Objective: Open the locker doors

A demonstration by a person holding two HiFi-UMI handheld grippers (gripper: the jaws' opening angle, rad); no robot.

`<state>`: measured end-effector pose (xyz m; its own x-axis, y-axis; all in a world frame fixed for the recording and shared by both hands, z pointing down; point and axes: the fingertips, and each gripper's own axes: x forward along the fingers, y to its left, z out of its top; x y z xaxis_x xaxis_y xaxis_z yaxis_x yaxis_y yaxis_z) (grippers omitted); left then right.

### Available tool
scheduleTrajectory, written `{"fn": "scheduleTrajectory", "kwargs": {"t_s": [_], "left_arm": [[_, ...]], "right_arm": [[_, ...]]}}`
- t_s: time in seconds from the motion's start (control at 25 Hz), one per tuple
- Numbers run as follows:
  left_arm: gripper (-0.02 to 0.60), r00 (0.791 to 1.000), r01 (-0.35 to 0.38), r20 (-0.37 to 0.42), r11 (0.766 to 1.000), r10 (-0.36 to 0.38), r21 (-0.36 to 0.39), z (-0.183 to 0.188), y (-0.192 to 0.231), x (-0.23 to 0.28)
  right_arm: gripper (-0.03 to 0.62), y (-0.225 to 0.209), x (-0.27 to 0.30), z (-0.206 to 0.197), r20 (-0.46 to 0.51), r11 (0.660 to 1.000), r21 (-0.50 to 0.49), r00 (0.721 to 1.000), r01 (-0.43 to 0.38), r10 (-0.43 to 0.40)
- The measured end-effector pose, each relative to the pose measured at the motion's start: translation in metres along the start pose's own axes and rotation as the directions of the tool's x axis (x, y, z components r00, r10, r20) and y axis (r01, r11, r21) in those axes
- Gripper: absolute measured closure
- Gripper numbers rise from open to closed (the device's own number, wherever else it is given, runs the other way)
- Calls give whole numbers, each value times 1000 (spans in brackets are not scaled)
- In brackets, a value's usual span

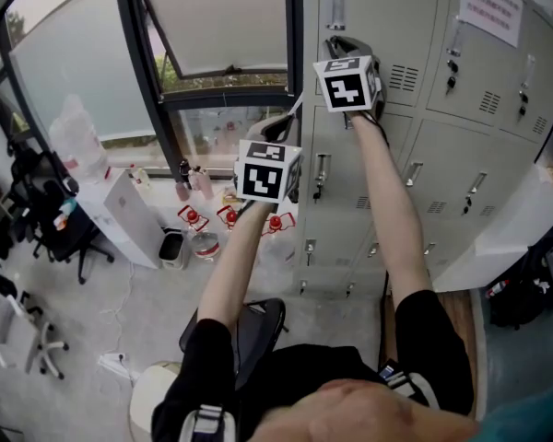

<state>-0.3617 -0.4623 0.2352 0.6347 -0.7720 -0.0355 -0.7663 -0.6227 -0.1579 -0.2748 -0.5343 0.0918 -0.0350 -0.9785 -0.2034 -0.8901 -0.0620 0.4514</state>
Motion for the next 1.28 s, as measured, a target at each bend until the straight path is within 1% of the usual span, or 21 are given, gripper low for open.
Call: {"fn": "scheduleTrajectory", "kwargs": {"t_s": [0.08,0.12,0.16,0.36,0.44,0.6,0.76,0.84,0.96,1.08,1.12,1.28], "left_arm": [[572,1000,-1,3,1000,1,1,2,1,0],[572,1000,0,4,1000,0,2,3,1,-1],[572,1000,1,4,1000,-1,4,4,0,-1],[572,1000,13,0,1000,-13,15,6,-6,1],[572,1000,19,2,1000,-19,19,6,-8,0],[572,999,31,10,999,-32,32,10,-11,-2],[572,999,33,7,999,-33,42,8,-14,-3],[572,999,33,5,998,-33,46,8,-14,-5],[572,999,33,7,998,-33,55,11,-15,-7],[572,999,34,9,998,-35,60,12,-16,-10],[572,999,34,8,997,-35,62,12,-16,-11],[572,1000,31,3,997,-31,68,10,-17,-14]], "right_arm": [[513,1,1,0,-13,1000,15,1000,-3,4],[522,-1,1,-1,-21,1000,29,1000,0,1],[549,-3,1,-2,-24,999,42,1000,6,-5],[549,-8,0,-4,-22,998,68,1000,18,-17],[551,-8,0,-2,-24,996,92,1000,19,-17],[556,-11,1,2,-29,980,201,1000,-4,10],[557,-13,-1,-1,-10,950,312,1000,2,1],[557,-15,-2,-4,2,918,397,1000,-6,5],[556,-20,-2,-5,35,845,534,999,-37,22],[554,-21,-3,-6,68,771,635,997,-59,20],[554,-22,-3,-7,80,740,669,997,-65,15],[551,-27,-5,-11,128,600,794,992,-92,-17]]}}
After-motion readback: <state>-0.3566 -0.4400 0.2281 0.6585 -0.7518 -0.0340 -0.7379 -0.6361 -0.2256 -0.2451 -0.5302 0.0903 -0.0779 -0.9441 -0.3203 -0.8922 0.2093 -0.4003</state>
